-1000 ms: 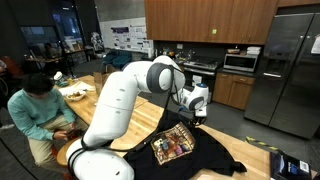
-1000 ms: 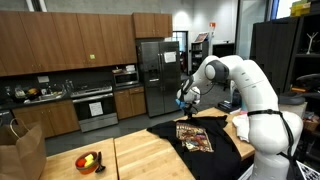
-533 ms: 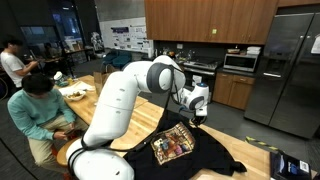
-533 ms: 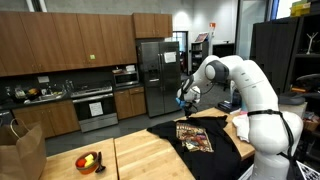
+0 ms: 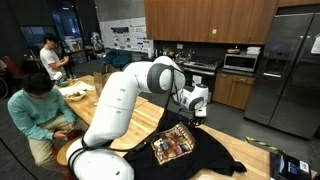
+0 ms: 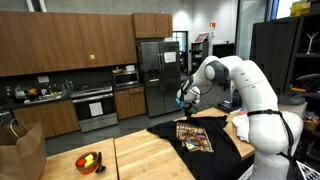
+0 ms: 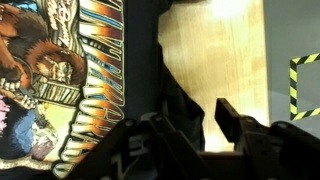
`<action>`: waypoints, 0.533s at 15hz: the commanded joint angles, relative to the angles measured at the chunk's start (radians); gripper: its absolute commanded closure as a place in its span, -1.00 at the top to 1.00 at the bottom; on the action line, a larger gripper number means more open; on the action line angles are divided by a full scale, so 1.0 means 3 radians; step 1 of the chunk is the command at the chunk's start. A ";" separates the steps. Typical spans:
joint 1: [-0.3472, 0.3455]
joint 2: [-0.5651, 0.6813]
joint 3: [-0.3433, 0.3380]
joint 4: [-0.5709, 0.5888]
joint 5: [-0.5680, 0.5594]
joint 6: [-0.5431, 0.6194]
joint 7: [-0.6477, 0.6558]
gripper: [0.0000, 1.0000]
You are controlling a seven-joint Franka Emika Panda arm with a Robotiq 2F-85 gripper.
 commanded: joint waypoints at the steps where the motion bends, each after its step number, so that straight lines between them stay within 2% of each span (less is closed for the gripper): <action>1: -0.0023 -0.0017 0.0018 0.0027 0.0010 -0.0115 -0.0002 0.67; 2: -0.0023 -0.0012 0.0016 0.0028 0.0008 -0.0128 0.0000 0.80; 3: -0.0019 -0.0009 0.0009 0.0027 -0.0001 -0.0132 0.0006 0.03; 5: -0.0018 -0.0004 -0.0002 0.0026 -0.0010 -0.0137 0.0010 0.02; 6: -0.0025 -0.0006 -0.0002 0.0022 -0.0001 -0.0131 0.0010 -0.07; 8: -0.0038 -0.0009 0.0001 0.0006 0.0015 -0.0116 0.0008 -0.38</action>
